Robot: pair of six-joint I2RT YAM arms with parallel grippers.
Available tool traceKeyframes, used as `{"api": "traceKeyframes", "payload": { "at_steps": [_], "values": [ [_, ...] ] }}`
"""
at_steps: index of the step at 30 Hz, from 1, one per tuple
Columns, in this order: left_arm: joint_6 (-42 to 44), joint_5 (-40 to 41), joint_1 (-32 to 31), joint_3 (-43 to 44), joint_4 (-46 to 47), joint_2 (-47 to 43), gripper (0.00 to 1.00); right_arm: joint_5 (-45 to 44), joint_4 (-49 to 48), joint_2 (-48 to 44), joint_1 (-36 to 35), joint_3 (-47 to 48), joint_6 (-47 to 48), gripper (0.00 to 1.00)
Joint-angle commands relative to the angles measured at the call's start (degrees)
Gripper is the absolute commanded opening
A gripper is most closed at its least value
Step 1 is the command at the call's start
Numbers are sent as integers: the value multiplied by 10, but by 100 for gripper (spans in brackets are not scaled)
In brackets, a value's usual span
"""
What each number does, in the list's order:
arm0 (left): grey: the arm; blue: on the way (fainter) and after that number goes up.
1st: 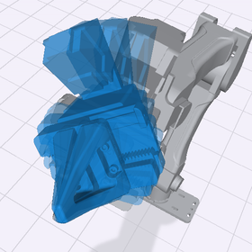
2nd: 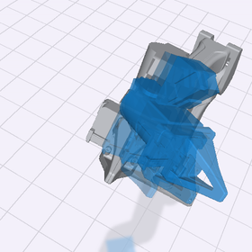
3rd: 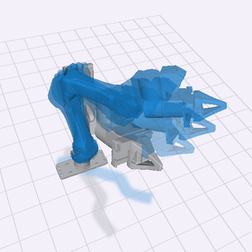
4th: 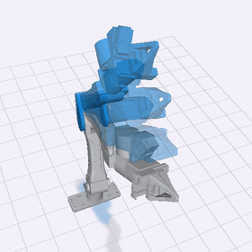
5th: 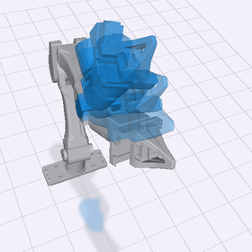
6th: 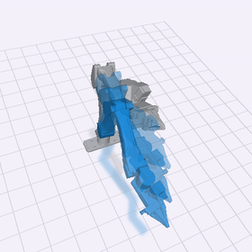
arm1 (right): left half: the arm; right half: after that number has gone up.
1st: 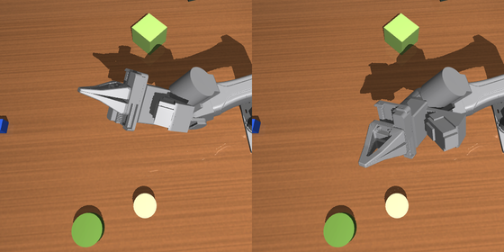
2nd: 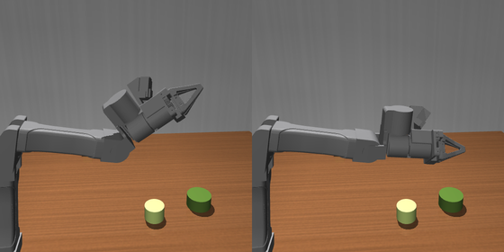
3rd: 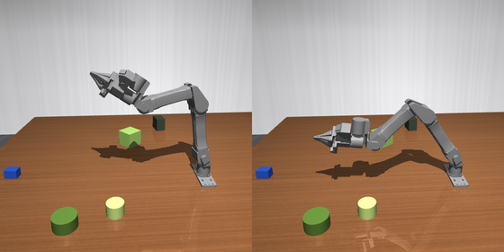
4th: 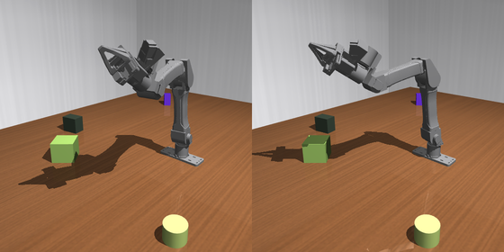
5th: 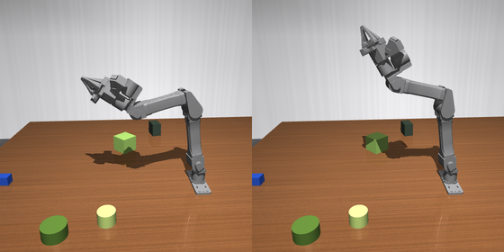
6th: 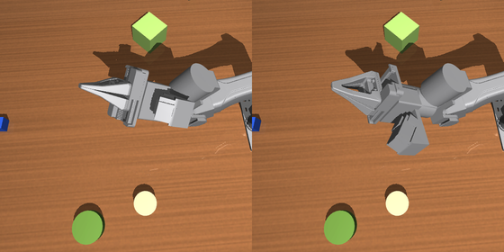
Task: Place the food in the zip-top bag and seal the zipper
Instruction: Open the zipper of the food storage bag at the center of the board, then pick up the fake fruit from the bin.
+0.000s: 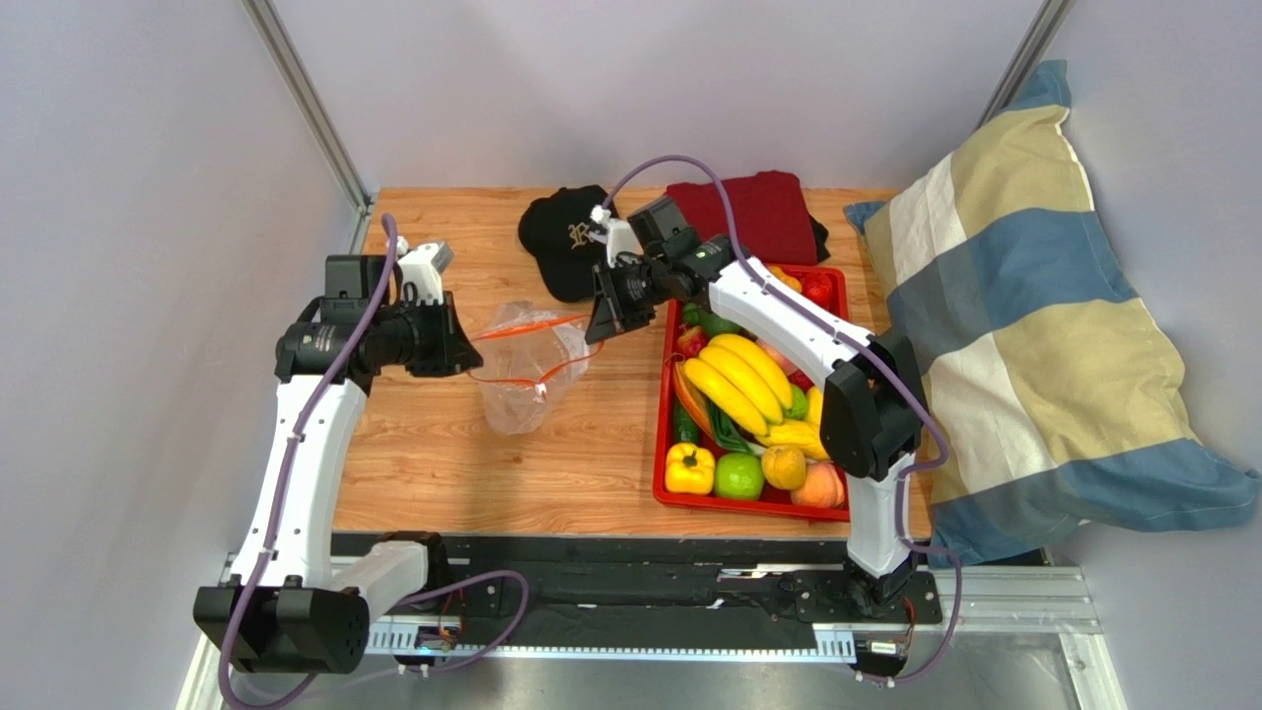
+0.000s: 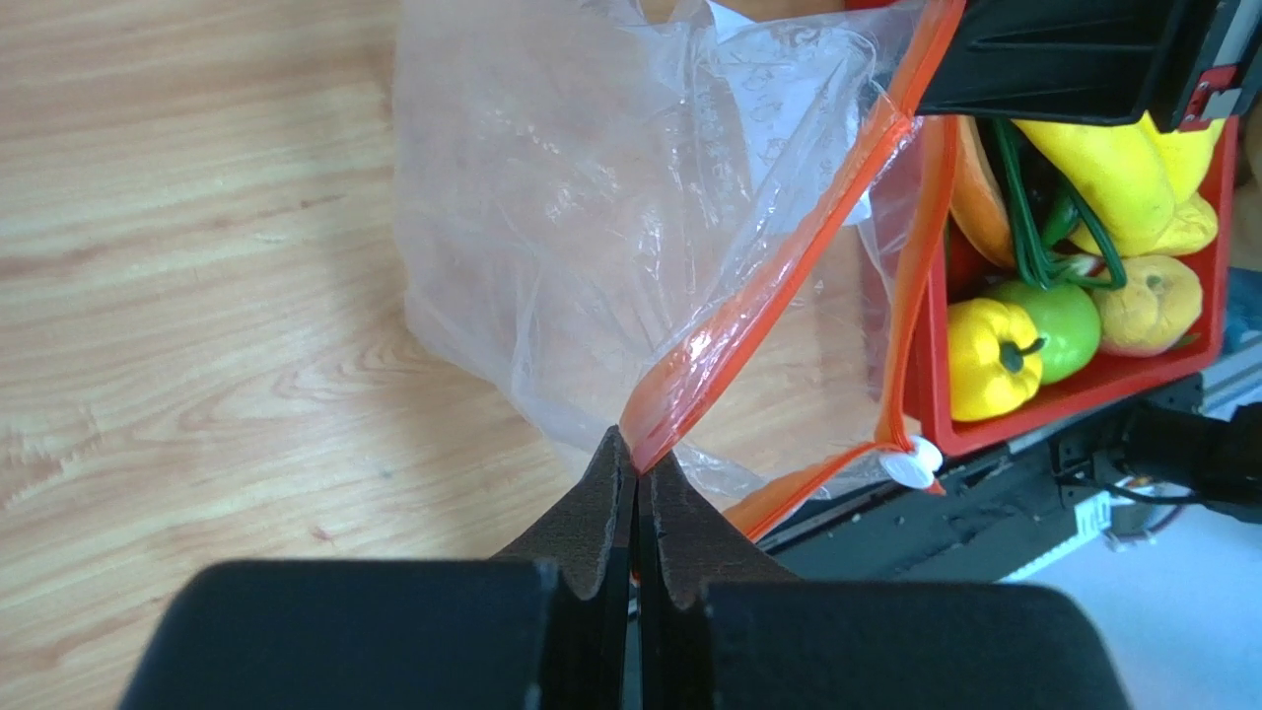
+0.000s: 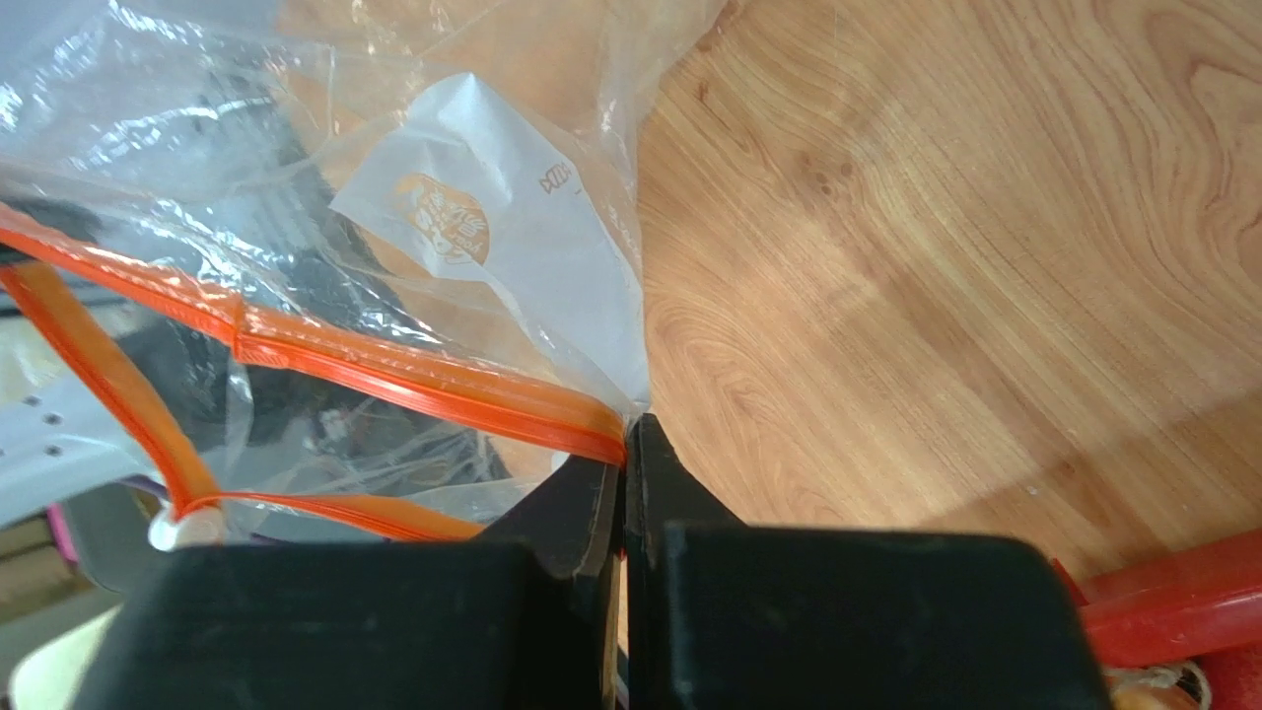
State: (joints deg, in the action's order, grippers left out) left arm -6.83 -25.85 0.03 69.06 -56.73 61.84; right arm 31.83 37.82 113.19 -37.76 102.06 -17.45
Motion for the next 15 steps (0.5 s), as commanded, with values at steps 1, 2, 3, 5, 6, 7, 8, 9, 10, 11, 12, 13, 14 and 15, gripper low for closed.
{"api": "traceKeyframes", "payload": {
  "at_steps": [1, 2, 3, 5, 6, 7, 8, 9, 10, 11, 12, 13, 14, 15],
  "values": [
    [-30, -20, 5, 15, -31, 7, 0, -31, 51, 4, 3, 30, 116, 4],
    [-45, -24, 1, 16, -28, 13, 0, -27, 56, 5, 2, 43, 124, 7],
    [-58, -12, 1, 16, -22, 18, 0, -23, 65, 3, 2, 46, 132, 11],
    [-88, -12, -32, 11, -4, 29, 0, -13, 75, -4, 2, 55, 156, 25],
    [-96, -5, -39, 7, 3, 32, 0, -12, 84, -8, 2, 56, 161, 30],
    [-104, 1, -46, 4, 20, 35, 0, -14, 88, -14, 2, 55, 167, 41],
    [-114, 4, -52, -2, 26, 38, 0, -14, 91, -26, 3, 53, 173, 48],
    [-117, 7, -63, -3, 31, 40, 0, -17, 95, -37, 2, 49, 188, 55],
    [-121, 7, -64, -5, 41, 46, 0, -25, 95, -47, 2, 46, 193, 67],
    [-125, 6, -66, -7, 45, 49, 0, -29, 96, -56, 2, 41, 203, 72],
    [-132, 3, -66, -7, 51, 53, 0, -34, 102, -79, 2, 36, 210, 76],
    [-135, -1, -66, -6, 51, 61, 0, -46, 108, -89, 3, 34, 218, 80],
    [-137, -2, -66, -5, 51, 64, 0, -51, 113, -102, 4, 31, 225, 81],
    [-143, -3, -66, -6, 54, 70, 0, -56, 126, -124, 5, 28, 245, 82]
  ]
}}
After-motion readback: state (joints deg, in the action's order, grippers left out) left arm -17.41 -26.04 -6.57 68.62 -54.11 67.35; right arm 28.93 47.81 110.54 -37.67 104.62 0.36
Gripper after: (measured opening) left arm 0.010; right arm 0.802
